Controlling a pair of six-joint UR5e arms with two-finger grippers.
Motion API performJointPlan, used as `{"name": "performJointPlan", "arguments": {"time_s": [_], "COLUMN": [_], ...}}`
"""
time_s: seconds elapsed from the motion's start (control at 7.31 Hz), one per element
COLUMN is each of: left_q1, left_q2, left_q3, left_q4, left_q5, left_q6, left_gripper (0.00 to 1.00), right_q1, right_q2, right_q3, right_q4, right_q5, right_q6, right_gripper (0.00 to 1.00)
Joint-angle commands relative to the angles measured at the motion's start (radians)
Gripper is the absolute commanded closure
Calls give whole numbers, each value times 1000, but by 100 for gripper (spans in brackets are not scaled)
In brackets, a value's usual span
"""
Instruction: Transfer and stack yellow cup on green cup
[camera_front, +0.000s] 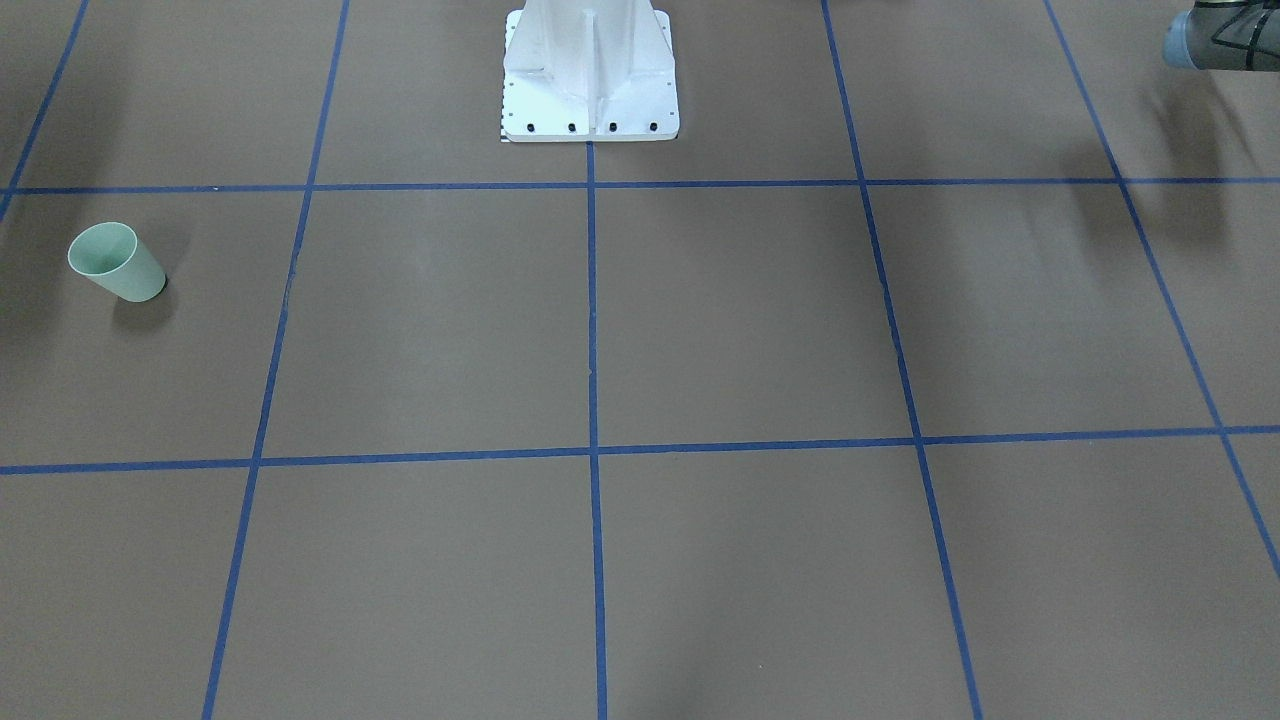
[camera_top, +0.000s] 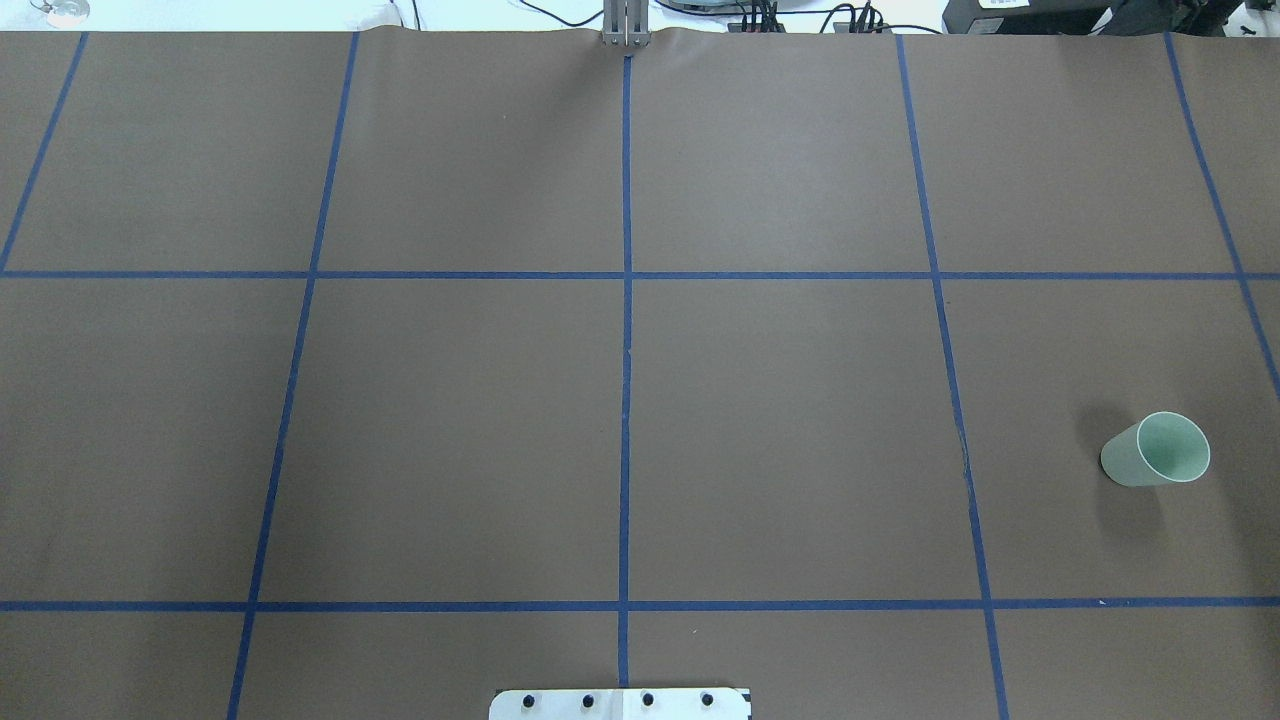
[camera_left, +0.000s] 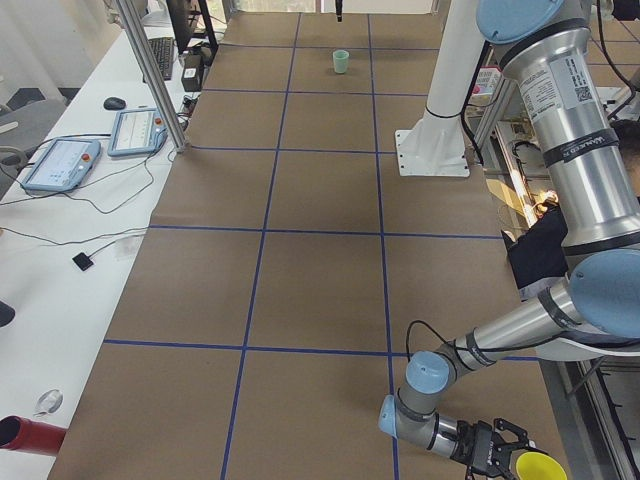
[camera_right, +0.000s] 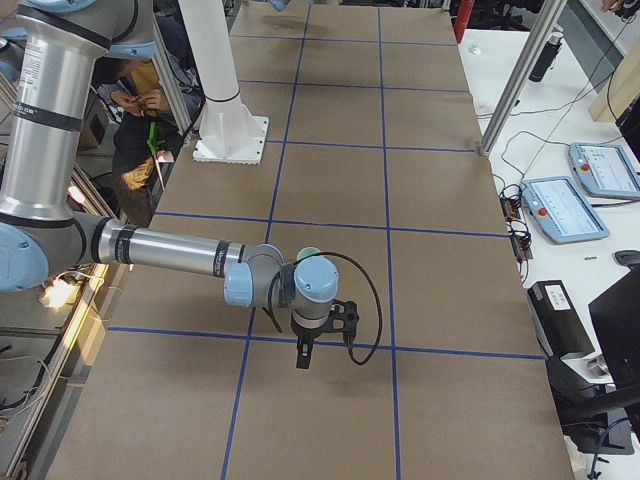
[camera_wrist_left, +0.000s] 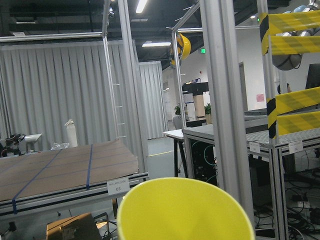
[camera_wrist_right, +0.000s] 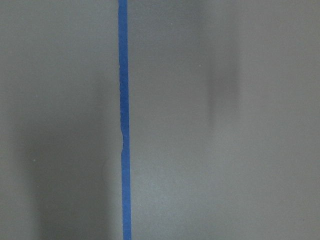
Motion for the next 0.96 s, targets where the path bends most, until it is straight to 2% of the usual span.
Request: {"name": "performJointPlan", "arguments": {"time_s": [0.0,0.41,0.82], "left_q1": [-9,-15,-93], "left_q2": [16,31,36], "left_q3": [-9,-3,-1], "left_q4": [-96,-343,-633], "left_q5": [207,516,807], "left_q6": [30,41,109], "left_gripper": [65,65,66], "right_q1": [0,1,1], "right_q2": [2,4,4], "right_q3": [-2,-2,-3], "right_q4": [0,18,71], "right_q5": [-1,4,1], "right_q6": [2,1,2], "right_gripper": [0,0,0]}}
